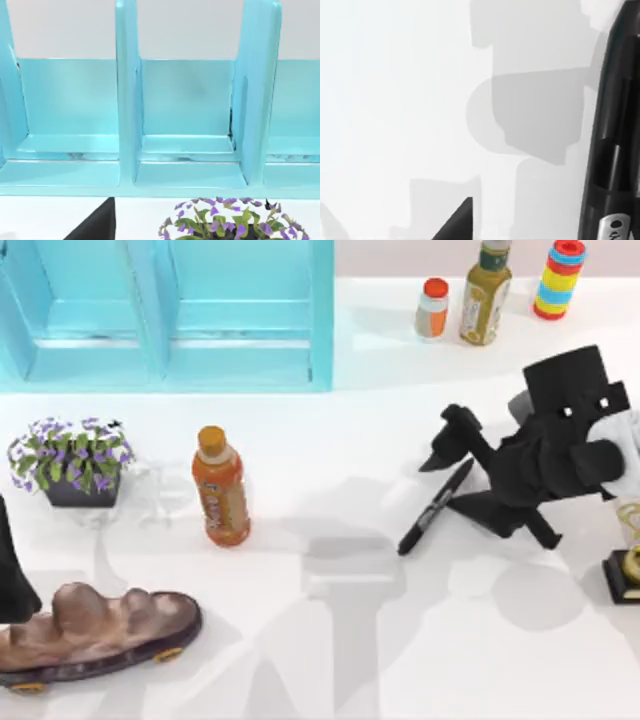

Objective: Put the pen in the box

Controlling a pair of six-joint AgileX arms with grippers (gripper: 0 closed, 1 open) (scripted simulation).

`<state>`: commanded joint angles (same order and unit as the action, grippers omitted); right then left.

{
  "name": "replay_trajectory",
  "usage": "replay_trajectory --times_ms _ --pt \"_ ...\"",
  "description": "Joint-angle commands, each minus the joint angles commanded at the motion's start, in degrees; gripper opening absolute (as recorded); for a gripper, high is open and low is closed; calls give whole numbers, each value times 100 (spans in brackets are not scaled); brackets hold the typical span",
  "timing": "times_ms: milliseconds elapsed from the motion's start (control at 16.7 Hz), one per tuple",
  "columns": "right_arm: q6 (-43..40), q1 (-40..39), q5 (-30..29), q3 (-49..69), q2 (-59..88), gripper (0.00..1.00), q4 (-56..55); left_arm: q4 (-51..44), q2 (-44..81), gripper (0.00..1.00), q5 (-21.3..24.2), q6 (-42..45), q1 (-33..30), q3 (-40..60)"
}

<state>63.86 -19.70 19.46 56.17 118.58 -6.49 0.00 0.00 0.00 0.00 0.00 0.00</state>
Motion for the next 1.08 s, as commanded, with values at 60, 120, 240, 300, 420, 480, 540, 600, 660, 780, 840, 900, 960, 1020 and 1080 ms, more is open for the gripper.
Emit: replay_trajectory --times_ms 60,120,240,300,420,480,540,600,660,780,840,900,960,1020,1080 --pt "0 0 0 0 0 47 0 0 0 100 0 0 0 0" --pt "0 0 0 0 0 40 0 0 0 100 0 0 0 0" --pt "0 0 0 0 0 25 0 0 0 100 0 0 0 0" --pt "0 0 0 0 0 17 0 0 0 100 0 0 0 0" --pt "0 0 0 0 0 2 0 0 0 100 0 0 0 0" --pt "0 0 0 0 0 0 0 0 0 100 0 0 0 0" --pt "0 0 0 0 0 0 0 0 0 100 0 0 0 0" --pt "0 0 0 0 0 0 0 0 0 100 0 0 0 0" --pt "0 0 0 0 0 0 0 0 0 100 0 0 0 0" --pt "0 0 0 0 0 0 0 0 0 100 0 0 0 0" --pt "0 0 0 0 0 0 0 0 0 100 0 0 0 0" --pt "0 0 0 0 0 0 0 0 0 100 0 0 0 0" --pt "-161 131 69 -16 -492 0 570 0 0 100 0 0 0 0" --pt "-161 130 69 -9 -498 0 582 0 0 100 0 0 0 0" --pt "-161 127 68 26 -527 0 647 0 0 100 0 0 0 0"
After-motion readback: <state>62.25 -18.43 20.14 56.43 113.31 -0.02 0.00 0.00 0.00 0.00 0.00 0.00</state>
